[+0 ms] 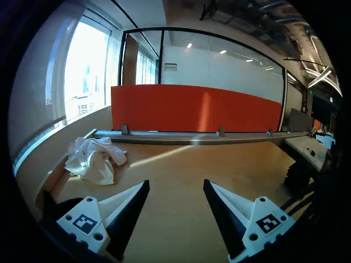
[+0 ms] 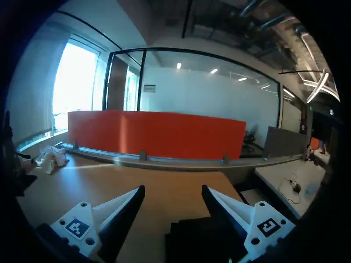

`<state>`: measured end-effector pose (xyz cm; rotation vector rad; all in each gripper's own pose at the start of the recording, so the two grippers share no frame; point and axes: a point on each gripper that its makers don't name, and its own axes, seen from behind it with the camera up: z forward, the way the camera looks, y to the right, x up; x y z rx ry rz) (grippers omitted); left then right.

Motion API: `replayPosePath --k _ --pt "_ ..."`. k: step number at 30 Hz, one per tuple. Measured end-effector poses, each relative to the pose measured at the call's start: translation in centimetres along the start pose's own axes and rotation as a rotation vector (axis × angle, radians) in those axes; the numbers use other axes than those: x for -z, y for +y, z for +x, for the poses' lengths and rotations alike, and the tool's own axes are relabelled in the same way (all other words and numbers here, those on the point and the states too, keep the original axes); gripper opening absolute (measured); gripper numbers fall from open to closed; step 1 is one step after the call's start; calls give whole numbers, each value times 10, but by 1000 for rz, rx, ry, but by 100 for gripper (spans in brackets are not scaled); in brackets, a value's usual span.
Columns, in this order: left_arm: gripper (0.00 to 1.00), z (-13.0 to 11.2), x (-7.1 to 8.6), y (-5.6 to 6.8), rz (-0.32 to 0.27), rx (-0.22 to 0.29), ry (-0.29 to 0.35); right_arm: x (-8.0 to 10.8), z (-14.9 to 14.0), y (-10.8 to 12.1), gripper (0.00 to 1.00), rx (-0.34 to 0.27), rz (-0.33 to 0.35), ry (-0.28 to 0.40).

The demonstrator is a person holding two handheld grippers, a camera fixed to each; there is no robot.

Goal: Fold towel

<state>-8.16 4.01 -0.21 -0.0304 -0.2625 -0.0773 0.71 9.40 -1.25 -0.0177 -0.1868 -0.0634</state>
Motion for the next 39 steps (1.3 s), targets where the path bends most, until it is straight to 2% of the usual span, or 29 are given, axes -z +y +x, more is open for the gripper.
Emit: replayPosePath --k 9,15,32,39 --pt "91 13 -6 -1 13 23 48 -7 20 -52 100 -7 52 44" --pt "91 22 -7 -3 20 26 80 -11 27 -78 100 -14 69 58" --pt "91 47 -4 -11 34 51 171 -16 56 -116 100 -17 68 115" --pt "91 52 -1 -14 39 54 200 -14 62 -135 100 -18 91 113"
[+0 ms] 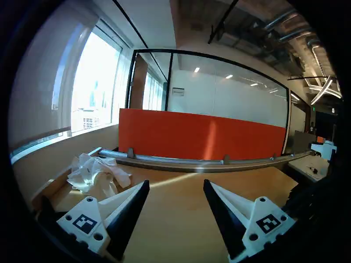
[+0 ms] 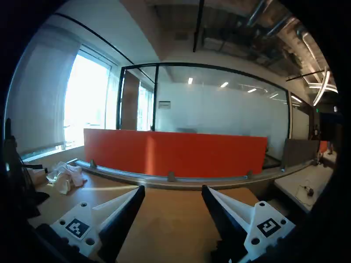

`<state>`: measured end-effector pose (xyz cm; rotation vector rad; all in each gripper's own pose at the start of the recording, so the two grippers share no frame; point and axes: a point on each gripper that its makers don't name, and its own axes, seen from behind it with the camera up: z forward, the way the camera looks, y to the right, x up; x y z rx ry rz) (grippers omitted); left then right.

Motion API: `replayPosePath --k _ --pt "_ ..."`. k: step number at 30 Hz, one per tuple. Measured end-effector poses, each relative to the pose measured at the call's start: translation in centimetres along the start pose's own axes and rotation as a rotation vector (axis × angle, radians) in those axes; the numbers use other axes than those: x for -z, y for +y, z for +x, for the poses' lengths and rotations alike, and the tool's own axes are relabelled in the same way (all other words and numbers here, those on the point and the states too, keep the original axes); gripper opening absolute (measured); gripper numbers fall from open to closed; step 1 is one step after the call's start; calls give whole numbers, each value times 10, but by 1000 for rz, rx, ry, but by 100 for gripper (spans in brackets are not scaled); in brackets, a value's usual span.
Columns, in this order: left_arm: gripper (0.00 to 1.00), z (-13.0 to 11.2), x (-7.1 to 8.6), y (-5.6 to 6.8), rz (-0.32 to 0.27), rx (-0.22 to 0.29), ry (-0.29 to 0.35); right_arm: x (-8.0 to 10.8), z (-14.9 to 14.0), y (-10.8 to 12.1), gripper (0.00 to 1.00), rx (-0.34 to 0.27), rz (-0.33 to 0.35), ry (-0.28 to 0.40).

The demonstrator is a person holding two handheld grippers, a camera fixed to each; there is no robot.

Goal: Fold towel

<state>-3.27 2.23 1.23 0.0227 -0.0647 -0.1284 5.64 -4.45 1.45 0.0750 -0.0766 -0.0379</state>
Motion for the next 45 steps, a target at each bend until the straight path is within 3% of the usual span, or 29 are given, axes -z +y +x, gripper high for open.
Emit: replayPosePath --k 9,20,45 --pt "91 1 1 0 0 -34 37 1 5 -19 100 16 21 -2" --pt "91 -14 1 -10 4 -59 64 2 2 -27 100 0 6 -7" --pt "91 -112 -9 -50 26 -92 121 -10 -66 -4 100 42 -55 29"
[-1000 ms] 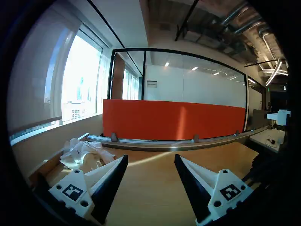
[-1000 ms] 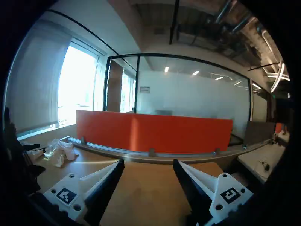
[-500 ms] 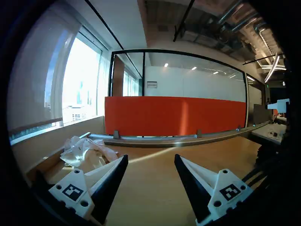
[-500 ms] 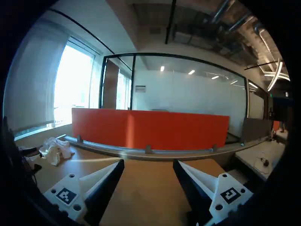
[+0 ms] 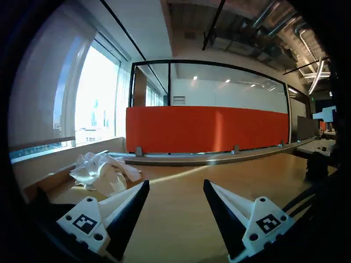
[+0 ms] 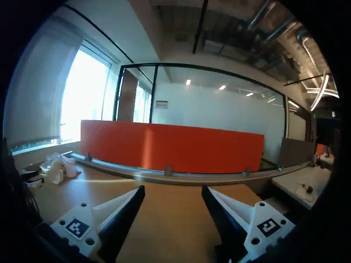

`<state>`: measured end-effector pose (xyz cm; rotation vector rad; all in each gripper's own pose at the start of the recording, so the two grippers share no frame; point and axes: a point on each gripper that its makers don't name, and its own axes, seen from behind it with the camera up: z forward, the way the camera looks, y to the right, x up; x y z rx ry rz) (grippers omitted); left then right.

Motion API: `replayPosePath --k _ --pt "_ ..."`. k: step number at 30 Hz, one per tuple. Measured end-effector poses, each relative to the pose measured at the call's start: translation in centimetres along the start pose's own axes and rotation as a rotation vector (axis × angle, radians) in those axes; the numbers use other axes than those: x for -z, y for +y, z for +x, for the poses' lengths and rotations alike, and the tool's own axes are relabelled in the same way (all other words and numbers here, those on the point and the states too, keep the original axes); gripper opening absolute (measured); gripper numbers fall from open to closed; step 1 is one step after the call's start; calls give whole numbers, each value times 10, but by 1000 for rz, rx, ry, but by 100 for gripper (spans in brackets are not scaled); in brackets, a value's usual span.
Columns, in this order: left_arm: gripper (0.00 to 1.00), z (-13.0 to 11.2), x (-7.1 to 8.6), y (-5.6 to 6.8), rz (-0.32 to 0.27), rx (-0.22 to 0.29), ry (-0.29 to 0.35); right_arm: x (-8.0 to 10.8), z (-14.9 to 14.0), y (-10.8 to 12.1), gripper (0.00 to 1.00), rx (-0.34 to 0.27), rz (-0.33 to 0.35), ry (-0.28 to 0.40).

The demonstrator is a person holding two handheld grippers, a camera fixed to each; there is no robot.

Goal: Fold towel

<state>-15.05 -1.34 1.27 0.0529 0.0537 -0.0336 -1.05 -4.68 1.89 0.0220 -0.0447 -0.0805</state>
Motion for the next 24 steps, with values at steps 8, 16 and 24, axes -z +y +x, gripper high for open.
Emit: replayPosePath --k 8,16,24 --pt "91 -19 1 -7 14 12 16 -3 -17 8 100 12 -29 -1" --pt "91 -30 2 -11 18 24 26 -4 -23 9 100 25 -37 -5" --pt "91 -36 4 -14 27 25 27 -6 -21 10 100 33 -45 0"
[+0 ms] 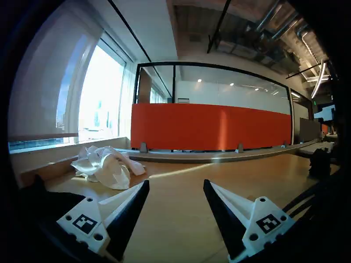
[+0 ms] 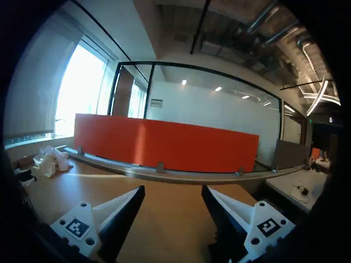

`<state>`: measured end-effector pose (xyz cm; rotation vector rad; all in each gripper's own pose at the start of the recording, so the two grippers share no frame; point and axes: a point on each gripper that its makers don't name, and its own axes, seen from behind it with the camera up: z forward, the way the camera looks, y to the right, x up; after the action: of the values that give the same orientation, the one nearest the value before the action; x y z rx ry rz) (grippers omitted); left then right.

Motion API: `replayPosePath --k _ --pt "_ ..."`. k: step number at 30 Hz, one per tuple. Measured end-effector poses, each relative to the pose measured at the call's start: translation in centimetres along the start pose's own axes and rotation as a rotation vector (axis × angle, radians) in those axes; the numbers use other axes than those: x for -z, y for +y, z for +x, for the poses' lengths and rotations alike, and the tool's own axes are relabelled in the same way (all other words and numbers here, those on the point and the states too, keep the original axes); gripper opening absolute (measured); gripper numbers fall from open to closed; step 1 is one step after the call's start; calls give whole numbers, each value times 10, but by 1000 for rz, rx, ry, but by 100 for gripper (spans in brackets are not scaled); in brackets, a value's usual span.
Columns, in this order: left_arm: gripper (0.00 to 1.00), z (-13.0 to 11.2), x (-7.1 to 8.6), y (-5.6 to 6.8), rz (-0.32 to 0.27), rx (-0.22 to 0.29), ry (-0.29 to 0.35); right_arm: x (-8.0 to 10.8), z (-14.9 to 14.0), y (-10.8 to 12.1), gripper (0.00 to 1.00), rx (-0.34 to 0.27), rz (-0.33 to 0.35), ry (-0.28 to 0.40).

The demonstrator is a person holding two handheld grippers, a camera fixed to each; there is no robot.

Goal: Fold towel

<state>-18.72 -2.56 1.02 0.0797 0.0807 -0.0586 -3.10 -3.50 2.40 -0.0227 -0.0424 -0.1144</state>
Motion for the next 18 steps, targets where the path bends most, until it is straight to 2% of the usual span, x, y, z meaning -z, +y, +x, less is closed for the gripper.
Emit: replayPosePath --k 9,18 --pt "91 -3 -1 2 0 -29 -3 -1 -4 0 100 5 0 -8" --pt "91 -4 -1 3 0 -33 -3 0 -3 6 100 -6 5 5"
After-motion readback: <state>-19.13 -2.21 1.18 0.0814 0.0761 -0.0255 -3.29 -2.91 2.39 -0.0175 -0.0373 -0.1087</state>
